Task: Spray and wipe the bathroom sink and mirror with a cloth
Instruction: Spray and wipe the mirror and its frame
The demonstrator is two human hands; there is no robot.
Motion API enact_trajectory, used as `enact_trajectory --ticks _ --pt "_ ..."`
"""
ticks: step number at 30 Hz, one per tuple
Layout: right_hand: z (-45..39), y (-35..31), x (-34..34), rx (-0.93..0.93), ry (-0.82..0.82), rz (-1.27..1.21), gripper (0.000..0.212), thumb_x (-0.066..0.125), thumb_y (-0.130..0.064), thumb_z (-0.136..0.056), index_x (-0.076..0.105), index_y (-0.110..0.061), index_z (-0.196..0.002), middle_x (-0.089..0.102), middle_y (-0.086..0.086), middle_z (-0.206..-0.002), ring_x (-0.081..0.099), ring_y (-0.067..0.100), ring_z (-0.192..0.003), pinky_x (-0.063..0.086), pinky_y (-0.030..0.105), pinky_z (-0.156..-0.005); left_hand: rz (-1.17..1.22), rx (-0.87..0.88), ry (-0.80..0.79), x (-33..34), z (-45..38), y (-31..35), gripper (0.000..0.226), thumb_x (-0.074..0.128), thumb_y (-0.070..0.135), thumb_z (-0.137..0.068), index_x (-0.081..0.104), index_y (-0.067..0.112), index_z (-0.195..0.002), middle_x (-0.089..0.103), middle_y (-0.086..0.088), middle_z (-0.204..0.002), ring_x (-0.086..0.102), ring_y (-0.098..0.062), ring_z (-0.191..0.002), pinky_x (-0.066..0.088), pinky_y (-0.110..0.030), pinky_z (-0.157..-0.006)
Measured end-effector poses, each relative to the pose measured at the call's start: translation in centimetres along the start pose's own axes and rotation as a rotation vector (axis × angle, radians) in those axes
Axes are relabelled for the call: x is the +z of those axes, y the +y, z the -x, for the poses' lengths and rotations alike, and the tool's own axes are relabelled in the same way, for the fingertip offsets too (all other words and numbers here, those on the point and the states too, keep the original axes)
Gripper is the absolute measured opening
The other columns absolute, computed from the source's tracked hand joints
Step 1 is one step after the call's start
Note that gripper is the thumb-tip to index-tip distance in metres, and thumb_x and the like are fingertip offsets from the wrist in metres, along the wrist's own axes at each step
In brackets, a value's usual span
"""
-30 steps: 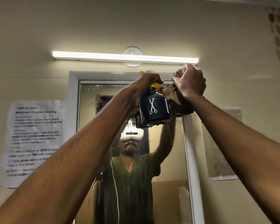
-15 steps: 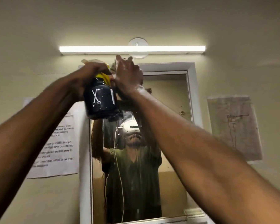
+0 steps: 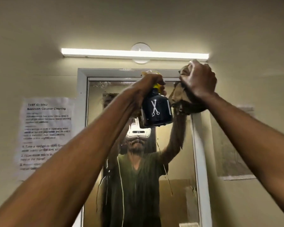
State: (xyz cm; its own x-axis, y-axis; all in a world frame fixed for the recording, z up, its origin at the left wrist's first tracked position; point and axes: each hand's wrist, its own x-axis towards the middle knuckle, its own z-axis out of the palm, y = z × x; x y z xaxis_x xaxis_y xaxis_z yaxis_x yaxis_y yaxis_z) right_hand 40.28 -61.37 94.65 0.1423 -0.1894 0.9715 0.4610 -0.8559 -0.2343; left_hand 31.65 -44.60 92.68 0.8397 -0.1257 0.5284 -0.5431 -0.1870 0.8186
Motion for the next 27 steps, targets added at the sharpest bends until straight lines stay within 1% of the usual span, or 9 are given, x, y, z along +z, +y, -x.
enact_trajectory --ticks 5,9,11,14,16,17,21,25,27 --pt "-0.7 0.1 0.3 0.041 0.046 -0.020 0.032 0.068 -0.035 -0.083 0.058 -0.013 -0.103 0.062 0.017 -0.105 0.060 0.035 -0.093 0.039 0.032 -0.067 0.041 0.031 -0.009 0.4 -0.5 0.2 0.006 0.049 0.015 -0.089 0.053 0.011 -0.089 0.057 -0.002 -0.074 0.056 -0.012 -0.058 0.047 -0.017 -0.052" --pt "-0.5 -2.2 1.0 -0.026 0.033 -0.039 0.038 0.066 -0.034 -0.085 0.055 -0.014 -0.115 0.060 0.017 -0.110 0.059 0.031 -0.096 0.040 0.030 -0.068 0.074 0.026 0.007 -2.0 -0.1 0.3 0.009 0.051 0.016 -0.088 0.054 0.009 -0.092 0.061 -0.003 -0.075 0.060 -0.015 -0.066 0.051 -0.019 -0.057" --pt "-0.5 -3.9 1.4 -0.103 -0.019 -0.052 0.045 0.065 -0.034 -0.086 0.051 -0.014 -0.124 0.057 0.015 -0.116 0.058 0.029 -0.103 0.042 0.030 -0.073 0.077 0.022 0.024 -3.9 0.2 0.4 0.015 0.051 0.018 -0.088 0.054 0.009 -0.099 0.062 -0.004 -0.078 0.062 -0.018 -0.069 0.053 -0.020 -0.057" --pt "-0.6 -6.2 2.2 -0.230 -0.091 -0.048 0.051 0.065 -0.038 -0.085 0.047 -0.017 -0.129 0.054 0.015 -0.121 0.056 0.027 -0.105 0.045 0.030 -0.078 0.045 0.021 0.105 -6.5 0.3 0.3 0.025 0.054 0.020 -0.086 0.054 0.007 -0.108 0.064 -0.005 -0.085 0.066 -0.025 -0.089 0.056 -0.029 -0.075" --pt "-0.8 -7.3 2.4 -0.295 -0.117 -0.036 0.052 0.064 -0.039 -0.085 0.047 -0.019 -0.130 0.053 0.015 -0.122 0.057 0.028 -0.105 0.047 0.032 -0.079 0.042 0.011 0.133 -7.5 0.5 0.1 0.025 0.055 0.019 -0.084 0.055 0.007 -0.106 0.065 -0.005 -0.086 0.065 -0.029 -0.101 0.051 -0.038 -0.094" --pt "-0.8 -7.8 2.4 -0.330 -0.134 -0.026 0.052 0.063 -0.038 -0.086 0.046 -0.019 -0.131 0.052 0.015 -0.122 0.057 0.028 -0.104 0.047 0.033 -0.080 0.040 0.006 0.135 -7.8 0.7 0.0 0.025 0.055 0.019 -0.084 0.055 0.007 -0.106 0.065 -0.005 -0.086 0.065 -0.029 -0.102 0.049 -0.040 -0.097" --pt "-0.8 -9.0 2.1 -0.534 -0.228 0.065 0.053 0.059 -0.041 -0.086 0.048 -0.015 -0.130 0.051 0.017 -0.123 0.058 0.031 -0.103 0.048 0.036 -0.082 0.024 -0.009 0.121 -7.7 1.4 -0.1 0.029 0.054 0.018 -0.084 0.053 0.007 -0.111 0.064 -0.005 -0.085 0.064 -0.026 -0.095 0.051 -0.036 -0.091" --pt "-0.2 -8.6 1.2 -0.702 -0.303 0.165 0.053 0.056 -0.043 -0.088 0.049 -0.014 -0.132 0.052 0.015 -0.127 0.060 0.030 -0.100 0.044 0.030 -0.075 0.024 -0.024 0.119 -7.5 1.5 -0.4 0.022 0.055 0.018 -0.082 0.055 0.007 -0.101 0.063 -0.007 -0.084 0.063 -0.028 -0.095 0.045 -0.041 -0.101" --pt "-0.2 -7.4 0.6 -0.685 -0.300 0.162 0.049 0.055 -0.042 -0.089 0.051 -0.016 -0.131 0.051 0.016 -0.129 0.059 0.032 -0.101 0.047 0.033 -0.079 0.061 -0.028 0.095 -6.9 1.1 -0.5 0.019 0.056 0.016 -0.080 0.055 0.007 -0.097 0.063 -0.006 -0.080 0.063 -0.027 -0.086 0.045 -0.042 -0.104"
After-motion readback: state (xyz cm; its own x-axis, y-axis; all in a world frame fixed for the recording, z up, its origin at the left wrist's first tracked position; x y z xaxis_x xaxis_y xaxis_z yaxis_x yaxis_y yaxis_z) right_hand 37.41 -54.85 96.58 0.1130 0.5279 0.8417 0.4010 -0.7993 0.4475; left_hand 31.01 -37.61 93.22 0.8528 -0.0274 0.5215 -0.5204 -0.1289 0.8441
